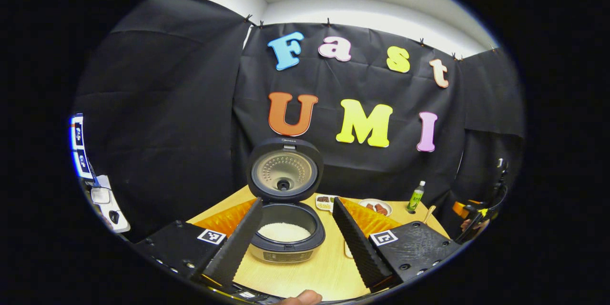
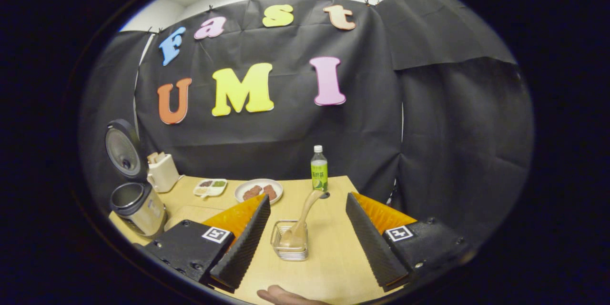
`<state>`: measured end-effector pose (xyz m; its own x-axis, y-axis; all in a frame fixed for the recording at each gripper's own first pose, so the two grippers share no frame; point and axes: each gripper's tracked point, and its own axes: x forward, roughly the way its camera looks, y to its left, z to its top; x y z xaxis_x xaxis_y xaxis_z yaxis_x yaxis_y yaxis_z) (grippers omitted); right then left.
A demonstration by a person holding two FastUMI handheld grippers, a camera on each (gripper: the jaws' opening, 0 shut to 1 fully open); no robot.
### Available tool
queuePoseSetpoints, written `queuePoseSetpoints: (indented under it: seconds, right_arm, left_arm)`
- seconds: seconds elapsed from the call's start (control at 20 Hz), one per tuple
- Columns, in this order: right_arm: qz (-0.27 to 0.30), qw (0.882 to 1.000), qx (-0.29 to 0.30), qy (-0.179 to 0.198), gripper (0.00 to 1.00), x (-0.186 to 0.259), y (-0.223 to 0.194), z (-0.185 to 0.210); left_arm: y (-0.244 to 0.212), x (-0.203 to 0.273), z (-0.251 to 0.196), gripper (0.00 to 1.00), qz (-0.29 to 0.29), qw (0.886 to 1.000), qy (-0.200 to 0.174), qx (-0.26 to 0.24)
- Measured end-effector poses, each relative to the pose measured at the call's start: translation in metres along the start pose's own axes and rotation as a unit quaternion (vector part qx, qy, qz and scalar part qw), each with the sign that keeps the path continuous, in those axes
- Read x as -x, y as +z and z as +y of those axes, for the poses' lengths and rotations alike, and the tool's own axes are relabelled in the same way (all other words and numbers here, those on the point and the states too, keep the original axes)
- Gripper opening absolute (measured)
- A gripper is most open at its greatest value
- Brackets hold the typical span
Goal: Close the left gripper, press the button to open the rice cooker; take a wooden spoon from the chopstick holder with the right hand, scoop a spoonful of rice and pour it into the rice cooker, then put the wooden spoon back into the chopstick holder.
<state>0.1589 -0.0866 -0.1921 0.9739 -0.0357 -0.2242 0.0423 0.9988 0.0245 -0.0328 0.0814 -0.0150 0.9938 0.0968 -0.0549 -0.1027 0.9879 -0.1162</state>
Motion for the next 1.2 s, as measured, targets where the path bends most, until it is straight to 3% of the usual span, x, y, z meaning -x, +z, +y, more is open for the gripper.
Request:
queuePoseSetpoints:
  seconds: [0.4,0.55,0.65,0.7,0.75,0.8,0.85,0.9,0.95,1.0,1.15,1.2]
  right_arm:
    - [0.106,0.993,-0.048,0.004,1.00,-0.104,-0.080,-0.006]
    - [0.136,0.988,-0.065,0.019,0.94,-0.130,-0.102,0.005]
    - [0.136,0.987,-0.077,0.031,0.99,-0.143,-0.107,0.010]
    - [0.136,0.987,-0.080,0.038,0.94,-0.149,-0.109,0.015]
    - [0.136,0.986,-0.081,0.043,0.99,-0.154,-0.110,0.018]
    - [0.138,0.986,-0.082,0.043,0.98,-0.159,-0.112,0.018]
    - [0.141,0.985,-0.084,0.047,0.89,-0.164,-0.114,0.020]
    - [0.142,0.985,-0.087,0.050,0.93,-0.165,-0.116,0.022]
    - [0.137,0.984,-0.098,0.052,0.82,-0.168,-0.112,0.021]
    - [0.137,0.983,-0.110,0.058,0.85,-0.170,-0.111,0.023]
    - [0.140,0.980,-0.123,0.072,0.33,-0.171,-0.110,0.022]
    - [0.146,0.979,-0.118,0.083,0.26,-0.171,-0.111,0.026]
  left_arm:
    - [-0.001,0.038,0.010,0.94,-0.037,0.999,-0.022,-0.002]
    - [-0.010,0.033,0.012,0.94,-0.033,0.999,-0.026,-0.012]
    - [-0.014,0.030,0.013,0.94,-0.035,0.999,-0.026,-0.020]
    - [-0.017,0.028,0.011,0.94,-0.034,0.999,-0.029,-0.023]
    - [-0.024,0.027,0.006,0.94,-0.029,0.999,-0.034,-0.026]
    - [-0.029,0.025,0.004,0.94,-0.026,0.999,-0.036,-0.029]
    - [-0.033,0.024,0.004,0.94,-0.024,0.998,-0.037,-0.037]
    - [-0.033,0.020,0.005,0.94,-0.028,0.998,-0.036,-0.050]
    - [-0.034,0.015,0.007,0.94,-0.032,0.997,-0.032,-0.064]
    - [-0.037,0.011,0.008,0.94,-0.035,0.996,-0.026,-0.075]
    - [-0.045,0.010,0.003,0.95,-0.035,0.995,-0.031,-0.087]
    - [-0.042,0.011,0.000,0.94,-0.039,0.995,-0.037,-0.088]
